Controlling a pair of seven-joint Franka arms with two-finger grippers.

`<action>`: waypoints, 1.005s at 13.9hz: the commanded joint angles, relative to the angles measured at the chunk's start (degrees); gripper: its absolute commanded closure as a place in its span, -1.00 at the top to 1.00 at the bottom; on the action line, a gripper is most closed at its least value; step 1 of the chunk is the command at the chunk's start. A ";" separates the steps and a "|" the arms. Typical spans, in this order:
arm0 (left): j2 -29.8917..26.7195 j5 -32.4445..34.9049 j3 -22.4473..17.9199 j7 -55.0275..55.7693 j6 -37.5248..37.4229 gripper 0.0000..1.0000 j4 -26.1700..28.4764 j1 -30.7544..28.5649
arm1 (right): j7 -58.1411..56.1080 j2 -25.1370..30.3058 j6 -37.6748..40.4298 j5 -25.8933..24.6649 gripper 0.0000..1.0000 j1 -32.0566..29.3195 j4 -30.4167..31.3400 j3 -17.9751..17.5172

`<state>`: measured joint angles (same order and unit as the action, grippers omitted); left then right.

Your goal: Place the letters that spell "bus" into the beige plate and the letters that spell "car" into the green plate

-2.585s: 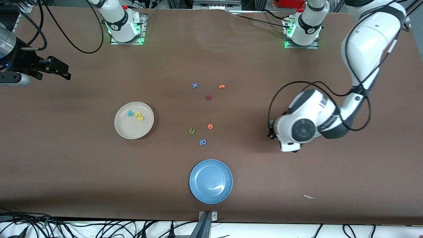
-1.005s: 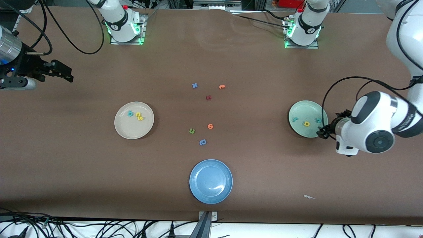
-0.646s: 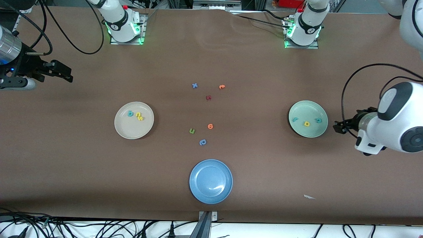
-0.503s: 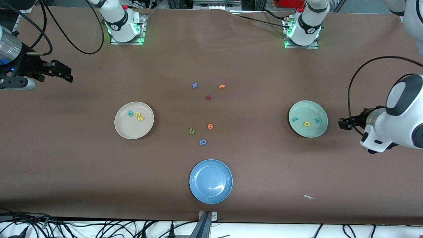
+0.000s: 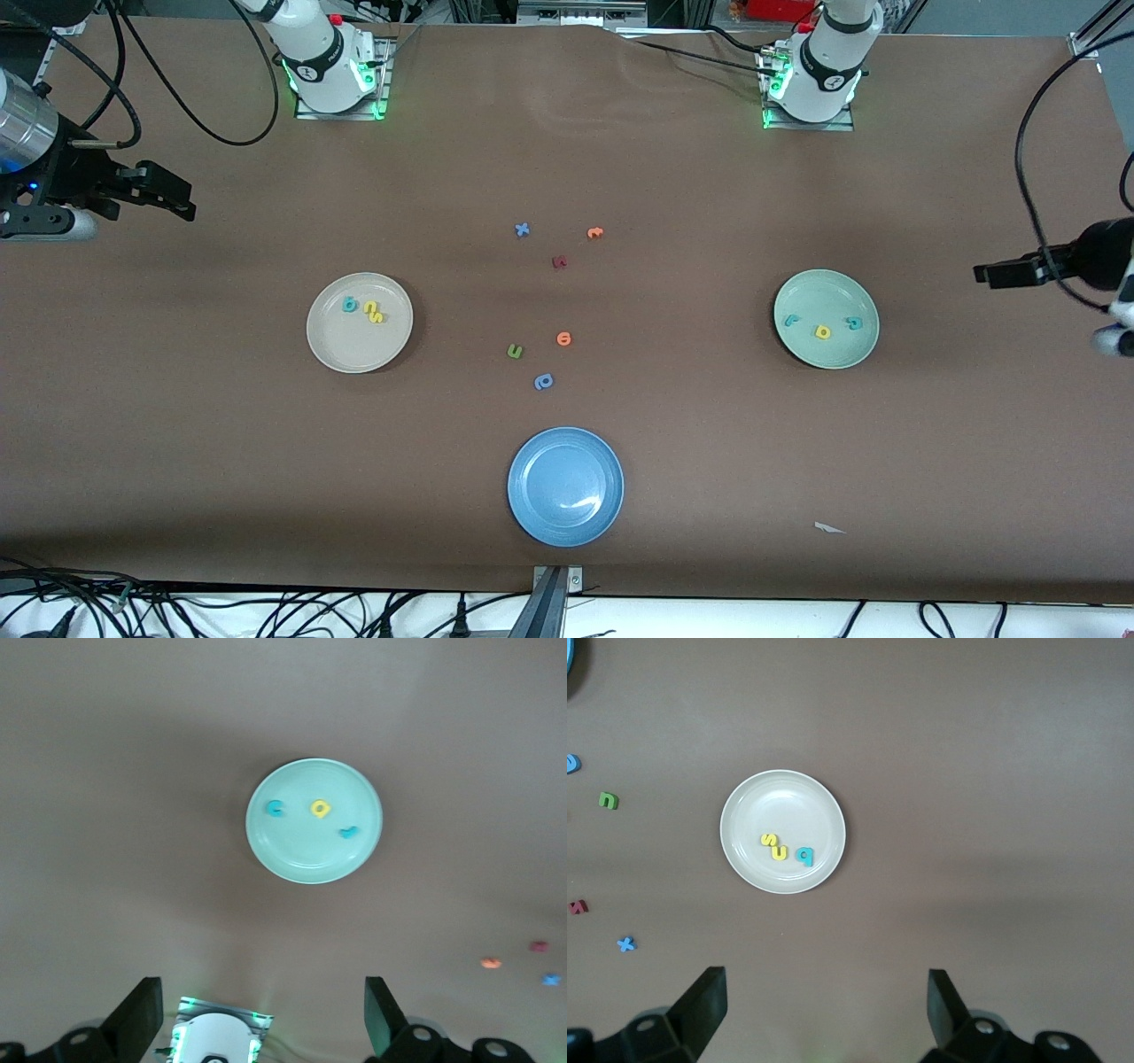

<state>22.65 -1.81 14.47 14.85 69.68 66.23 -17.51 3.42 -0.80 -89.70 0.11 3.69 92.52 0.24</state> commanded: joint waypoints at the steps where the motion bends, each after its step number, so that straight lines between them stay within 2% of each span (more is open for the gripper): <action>1: -3.21 -2.59 -5.66 -1.93 2.46 1.00 1.01 5.88 | 0.79 0.36 -0.21 -0.99 1.00 -0.26 0.20 -0.59; 2: -4.53 -2.24 -7.25 -2.02 4.82 0.99 1.97 7.91 | 0.71 0.28 -0.21 -0.99 1.00 -0.26 0.11 -0.59; 4: -8.21 -1.80 -7.44 -2.10 11.67 0.97 6.87 8.80 | 0.71 0.28 -0.30 -0.99 1.00 -0.26 0.20 -0.51; 8: -15.16 3.64 -7.35 -5.60 28.36 0.95 23.12 11.09 | 0.71 0.28 -0.30 -0.99 1.00 -0.26 0.20 -0.59; 10: -15.53 3.13 -7.35 -8.94 30.51 0.96 24.21 10.57 | 0.71 0.28 -0.21 -0.99 1.00 -0.26 0.20 -0.51; 14: -14.12 2.24 -7.44 -10.54 29.99 0.99 21.59 10.04 | 0.71 0.28 -0.21 -0.99 1.00 -0.26 0.20 -0.51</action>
<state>9.67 0.37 7.56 6.27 99.24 87.58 -7.39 3.43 -0.82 -89.70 0.09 3.69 92.53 0.24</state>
